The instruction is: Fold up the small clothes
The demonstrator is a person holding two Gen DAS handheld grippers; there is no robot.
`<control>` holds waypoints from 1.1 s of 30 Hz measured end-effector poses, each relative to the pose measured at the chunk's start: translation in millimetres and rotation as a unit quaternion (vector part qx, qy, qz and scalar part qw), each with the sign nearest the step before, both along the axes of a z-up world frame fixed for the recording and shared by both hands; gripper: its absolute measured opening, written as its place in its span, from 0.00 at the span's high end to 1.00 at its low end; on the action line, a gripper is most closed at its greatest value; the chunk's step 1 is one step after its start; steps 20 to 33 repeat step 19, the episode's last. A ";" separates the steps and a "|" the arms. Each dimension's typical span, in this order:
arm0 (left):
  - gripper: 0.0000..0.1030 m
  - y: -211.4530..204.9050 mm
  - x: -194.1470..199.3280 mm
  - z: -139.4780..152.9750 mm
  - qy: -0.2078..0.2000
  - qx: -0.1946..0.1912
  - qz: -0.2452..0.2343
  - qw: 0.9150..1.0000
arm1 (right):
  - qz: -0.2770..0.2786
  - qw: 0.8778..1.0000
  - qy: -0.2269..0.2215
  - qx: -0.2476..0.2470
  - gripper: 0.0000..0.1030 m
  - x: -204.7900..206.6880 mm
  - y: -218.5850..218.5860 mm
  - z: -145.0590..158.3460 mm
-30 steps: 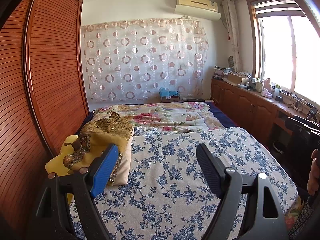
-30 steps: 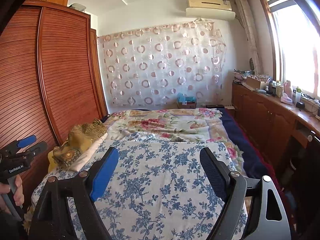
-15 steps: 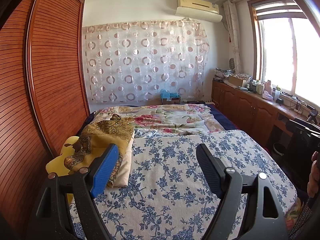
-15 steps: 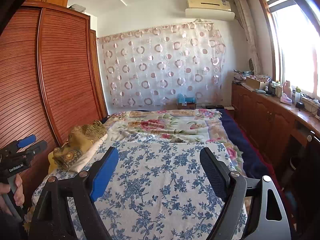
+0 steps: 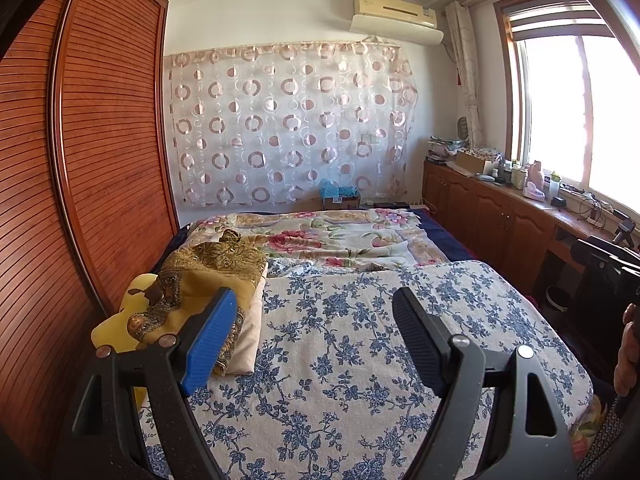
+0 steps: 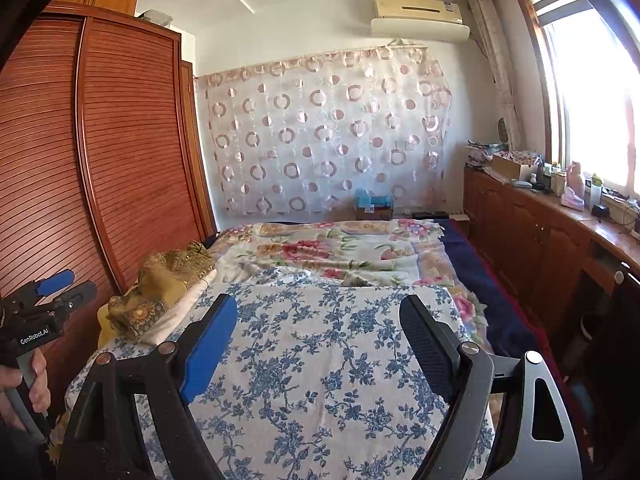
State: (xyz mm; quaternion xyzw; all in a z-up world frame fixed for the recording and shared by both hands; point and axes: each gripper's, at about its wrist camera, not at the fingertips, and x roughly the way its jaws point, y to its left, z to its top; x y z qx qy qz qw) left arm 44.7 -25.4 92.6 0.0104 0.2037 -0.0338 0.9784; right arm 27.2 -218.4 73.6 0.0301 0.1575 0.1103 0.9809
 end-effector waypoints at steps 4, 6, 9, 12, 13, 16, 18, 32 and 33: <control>0.21 0.1 -0.2 -0.3 0.000 0.001 0.000 1.000 | 0.001 1.000 0.000 0.000 0.18 -0.5 -0.2 0.4; 0.21 0.1 -0.4 -0.2 0.000 0.001 0.000 1.000 | 0.001 1.000 0.000 0.000 0.18 0.0 -1.1 1.1; 0.21 -0.1 -0.4 -0.3 0.000 0.000 0.000 1.000 | 0.002 1.000 0.000 0.000 0.18 0.0 -1.5 0.7; 0.21 -0.1 -0.3 -0.5 0.001 0.000 0.000 1.000 | 0.001 1.000 0.000 0.000 0.18 0.4 -1.8 1.0; 0.21 -0.2 -0.1 -0.1 0.001 0.000 0.000 1.000 | 0.001 1.000 0.000 0.001 0.18 0.6 -2.1 1.3; 0.21 -0.1 -0.3 -0.7 0.000 0.000 0.000 1.000 | 0.001 1.000 0.000 0.001 0.18 1.5 -2.9 2.5; 0.21 0.0 -0.4 -0.7 0.000 0.000 0.001 1.000 | 0.000 1.000 -0.001 0.001 0.18 1.0 -2.8 2.0; 0.21 0.2 -0.3 -0.8 0.000 0.000 0.000 1.000 | 0.000 1.000 -0.001 0.001 0.18 1.5 -3.1 2.7; 0.21 0.2 -0.3 -0.8 0.000 0.000 0.000 1.000 | 0.000 1.000 -0.001 0.001 0.18 1.5 -3.1 2.7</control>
